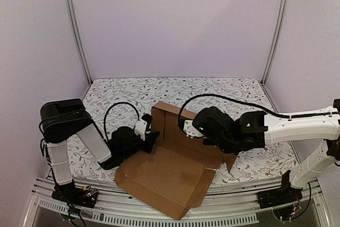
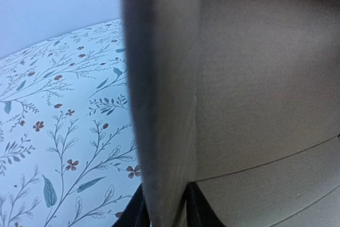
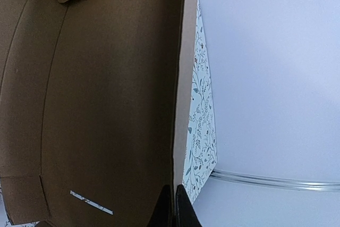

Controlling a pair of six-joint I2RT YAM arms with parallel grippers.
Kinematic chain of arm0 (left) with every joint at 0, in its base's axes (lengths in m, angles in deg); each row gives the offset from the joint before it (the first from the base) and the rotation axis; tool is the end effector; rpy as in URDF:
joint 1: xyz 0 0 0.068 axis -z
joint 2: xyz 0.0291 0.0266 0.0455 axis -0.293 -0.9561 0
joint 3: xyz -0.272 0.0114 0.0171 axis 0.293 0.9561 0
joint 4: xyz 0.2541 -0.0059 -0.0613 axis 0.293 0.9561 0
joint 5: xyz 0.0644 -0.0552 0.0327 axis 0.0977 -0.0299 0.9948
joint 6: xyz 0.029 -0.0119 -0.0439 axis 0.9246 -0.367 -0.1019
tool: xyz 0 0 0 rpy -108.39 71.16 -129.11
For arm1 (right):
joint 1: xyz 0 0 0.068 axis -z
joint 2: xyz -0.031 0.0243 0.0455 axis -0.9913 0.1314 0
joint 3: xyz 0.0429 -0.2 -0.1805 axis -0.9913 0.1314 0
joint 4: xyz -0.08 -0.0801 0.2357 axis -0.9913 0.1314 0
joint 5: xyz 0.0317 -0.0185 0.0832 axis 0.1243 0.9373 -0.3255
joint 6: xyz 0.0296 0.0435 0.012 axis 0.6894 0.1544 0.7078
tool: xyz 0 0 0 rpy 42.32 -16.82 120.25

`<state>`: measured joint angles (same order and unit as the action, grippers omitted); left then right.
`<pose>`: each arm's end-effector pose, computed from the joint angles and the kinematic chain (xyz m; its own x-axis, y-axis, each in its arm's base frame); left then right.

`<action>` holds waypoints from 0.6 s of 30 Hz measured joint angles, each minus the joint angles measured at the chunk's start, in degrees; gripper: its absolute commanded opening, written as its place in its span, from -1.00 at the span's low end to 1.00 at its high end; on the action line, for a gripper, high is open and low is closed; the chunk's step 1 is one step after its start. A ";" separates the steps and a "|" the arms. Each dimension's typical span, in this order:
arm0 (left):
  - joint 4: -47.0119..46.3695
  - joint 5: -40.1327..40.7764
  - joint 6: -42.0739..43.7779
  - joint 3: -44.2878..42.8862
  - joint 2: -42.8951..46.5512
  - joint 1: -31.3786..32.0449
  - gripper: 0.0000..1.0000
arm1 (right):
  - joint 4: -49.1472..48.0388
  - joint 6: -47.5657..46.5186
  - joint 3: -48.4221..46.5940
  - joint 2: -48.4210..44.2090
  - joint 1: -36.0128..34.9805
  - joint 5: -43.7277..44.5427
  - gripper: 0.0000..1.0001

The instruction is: Fold the paper box

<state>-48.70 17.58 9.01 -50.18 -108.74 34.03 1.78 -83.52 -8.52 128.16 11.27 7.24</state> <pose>0.1953 -0.2290 0.0872 -0.2600 0.0937 -0.9611 0.5901 0.8032 -0.0813 0.1249 0.2834 0.2629 0.0369 -0.9714 -0.2346 -0.5297 0.1800 -0.8289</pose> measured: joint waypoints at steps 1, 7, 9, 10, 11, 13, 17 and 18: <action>0.07 -0.17 0.15 -0.26 0.39 0.02 -0.35 | -0.07 0.07 -0.02 0.00 0.00 -0.09 -1.00; -0.07 0.44 1.62 -1.97 2.21 0.02 -0.29 | -0.52 0.20 -0.11 0.00 0.00 -0.81 -1.00; -0.07 0.72 2.29 -2.32 2.45 0.00 -0.32 | -0.59 0.20 -0.11 0.02 0.00 -0.92 -1.00; 0.00 0.79 2.54 -2.45 2.54 -0.04 -0.36 | -0.63 0.20 -0.11 0.02 0.00 -0.94 -1.00; 0.15 0.83 2.84 -2.71 2.62 -0.22 -0.46 | -0.63 0.22 -0.11 0.02 0.00 -0.92 -1.00; 0.33 0.96 3.34 -3.30 2.73 -0.68 -0.70 | -0.63 0.31 -0.13 0.00 0.00 -0.92 -1.00; 0.85 0.46 4.11 -4.11 2.73 -2.05 -1.00 | -0.55 0.70 -0.13 0.02 0.00 -0.90 -1.00; 0.92 0.39 3.98 -4.20 2.73 -2.34 -1.00 | -0.50 0.98 -0.13 0.00 0.00 -0.90 -1.00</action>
<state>-47.78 17.97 12.98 -54.37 -106.01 31.69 1.27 -82.53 -8.65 128.16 11.27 6.34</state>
